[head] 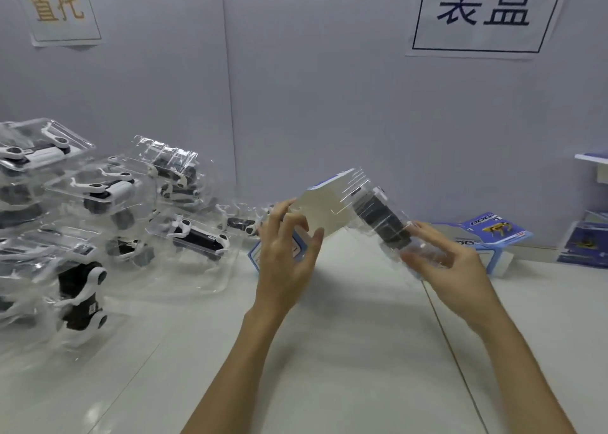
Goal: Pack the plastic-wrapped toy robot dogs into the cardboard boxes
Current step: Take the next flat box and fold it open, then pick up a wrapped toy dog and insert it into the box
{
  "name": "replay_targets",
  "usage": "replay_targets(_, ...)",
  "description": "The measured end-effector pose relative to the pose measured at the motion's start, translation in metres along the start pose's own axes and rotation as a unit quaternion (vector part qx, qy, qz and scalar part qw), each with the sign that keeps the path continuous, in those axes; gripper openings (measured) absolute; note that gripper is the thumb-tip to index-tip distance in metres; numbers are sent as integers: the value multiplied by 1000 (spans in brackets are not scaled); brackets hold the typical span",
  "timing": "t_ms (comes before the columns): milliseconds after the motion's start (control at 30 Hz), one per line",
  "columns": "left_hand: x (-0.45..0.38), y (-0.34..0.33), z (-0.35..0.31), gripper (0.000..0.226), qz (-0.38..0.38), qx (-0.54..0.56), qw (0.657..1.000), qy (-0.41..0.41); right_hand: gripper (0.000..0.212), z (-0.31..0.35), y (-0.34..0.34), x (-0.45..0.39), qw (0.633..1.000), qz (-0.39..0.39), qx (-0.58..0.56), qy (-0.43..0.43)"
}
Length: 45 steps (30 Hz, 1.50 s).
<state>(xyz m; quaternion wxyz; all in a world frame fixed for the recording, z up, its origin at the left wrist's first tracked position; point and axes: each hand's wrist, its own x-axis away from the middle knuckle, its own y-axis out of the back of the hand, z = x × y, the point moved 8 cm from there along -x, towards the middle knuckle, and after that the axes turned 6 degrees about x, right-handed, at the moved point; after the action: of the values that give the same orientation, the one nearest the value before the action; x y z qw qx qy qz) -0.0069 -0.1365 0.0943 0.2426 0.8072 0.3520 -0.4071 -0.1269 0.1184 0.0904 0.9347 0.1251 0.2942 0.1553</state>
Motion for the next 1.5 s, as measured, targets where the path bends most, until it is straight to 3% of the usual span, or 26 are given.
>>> replay_targets(67, 2, -6, -4, 26, 24, 8, 1000, 1, 53, 1, 13, 4, 1000, 26, 4, -3)
replay_targets(200, 3, -15, -9, 62, 79, 12, 997, 21, 53, 2, 28, 11, 995, 96, 8, -11)
replay_targets(400, 8, -23, -4, 82, 173, 27, 983, 53, 49, 5, 17, 19, 984, 170, 47, -27)
replay_targets(633, 16, -32, -6, 84, 221, 12, 975, 32, 56, -3, 20, 12, 990, 87, 94, -51)
replay_targets(767, 16, -31, -9, 86, 223, 5, 974, 33, 47, -1, 20, 9, 992, 67, 106, -26)
replay_targets(900, 17, -31, -10, 90, 226, -4, 974, 34, 61, 2, 21, 7, 993, 42, 110, -10)
replay_targets(1067, 16, -31, -10, 93, 220, -4, 975, 34, 77, 12, 26, 5, 996, -41, 80, 25)
replay_targets(1300, 15, -32, -9, 93, 208, 0, 978, 23, 74, 29, 21, 11, 985, -152, 51, 58)
replay_targets(1500, 13, -30, -11, 96, 192, 2, 981, 18, 77, 38, 9, 14, 980, -143, 100, 100)
